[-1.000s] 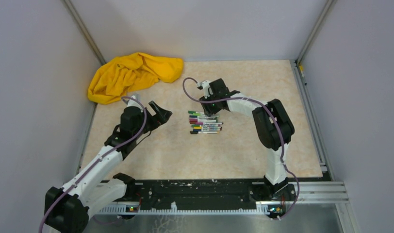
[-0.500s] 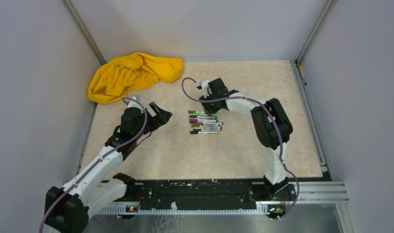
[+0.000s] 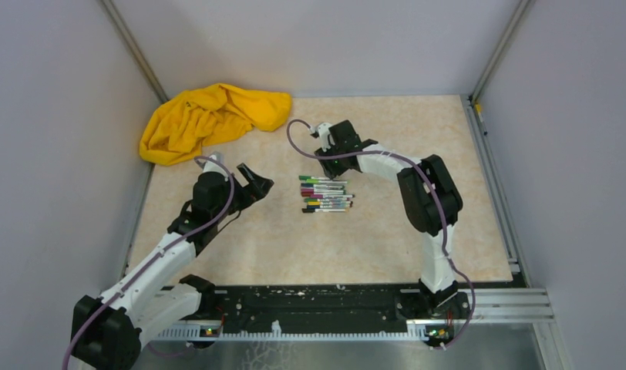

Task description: Open the pen caps

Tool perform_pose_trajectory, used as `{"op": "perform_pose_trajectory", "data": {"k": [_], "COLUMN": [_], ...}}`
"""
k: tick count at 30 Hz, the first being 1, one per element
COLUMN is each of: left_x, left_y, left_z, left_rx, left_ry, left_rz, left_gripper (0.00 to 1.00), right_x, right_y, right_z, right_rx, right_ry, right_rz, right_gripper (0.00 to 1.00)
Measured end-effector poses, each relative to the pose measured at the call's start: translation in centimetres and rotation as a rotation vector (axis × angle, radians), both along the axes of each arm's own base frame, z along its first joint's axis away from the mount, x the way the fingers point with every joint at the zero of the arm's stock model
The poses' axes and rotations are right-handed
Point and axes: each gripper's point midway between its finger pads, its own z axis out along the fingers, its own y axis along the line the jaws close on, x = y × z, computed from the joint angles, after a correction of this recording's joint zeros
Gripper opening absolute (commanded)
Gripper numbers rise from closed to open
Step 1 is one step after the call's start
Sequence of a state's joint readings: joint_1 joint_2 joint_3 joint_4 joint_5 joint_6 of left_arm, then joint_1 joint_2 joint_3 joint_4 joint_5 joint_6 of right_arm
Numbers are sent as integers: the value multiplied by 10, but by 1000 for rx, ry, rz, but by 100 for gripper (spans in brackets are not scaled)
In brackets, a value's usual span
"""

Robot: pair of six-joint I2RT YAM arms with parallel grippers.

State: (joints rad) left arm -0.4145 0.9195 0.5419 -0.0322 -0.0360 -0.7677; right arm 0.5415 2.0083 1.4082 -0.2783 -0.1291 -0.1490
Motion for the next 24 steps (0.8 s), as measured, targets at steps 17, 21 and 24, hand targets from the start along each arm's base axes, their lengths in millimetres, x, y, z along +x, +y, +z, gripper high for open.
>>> {"op": "perform_pose_trajectory", "data": {"k": [17,21,24], "left_x": [-3,-5,-7], "left_y": [1,2,2], "left_z": [-2,-6,-10], "left_rx": [-6,-10,-13], "left_ry": [-1,8,18], "left_rz": [3,6,9], "left_gripper": [99,99,99], "right_x": [-8,-8,-7], "right_y": [6,4,2], "right_z": [-18,-19,-19], "right_rx": [-38,-52,-60], "right_ry": [20,18,12], "right_rz": [29,24,21], "right_gripper": [37,31,27]}}
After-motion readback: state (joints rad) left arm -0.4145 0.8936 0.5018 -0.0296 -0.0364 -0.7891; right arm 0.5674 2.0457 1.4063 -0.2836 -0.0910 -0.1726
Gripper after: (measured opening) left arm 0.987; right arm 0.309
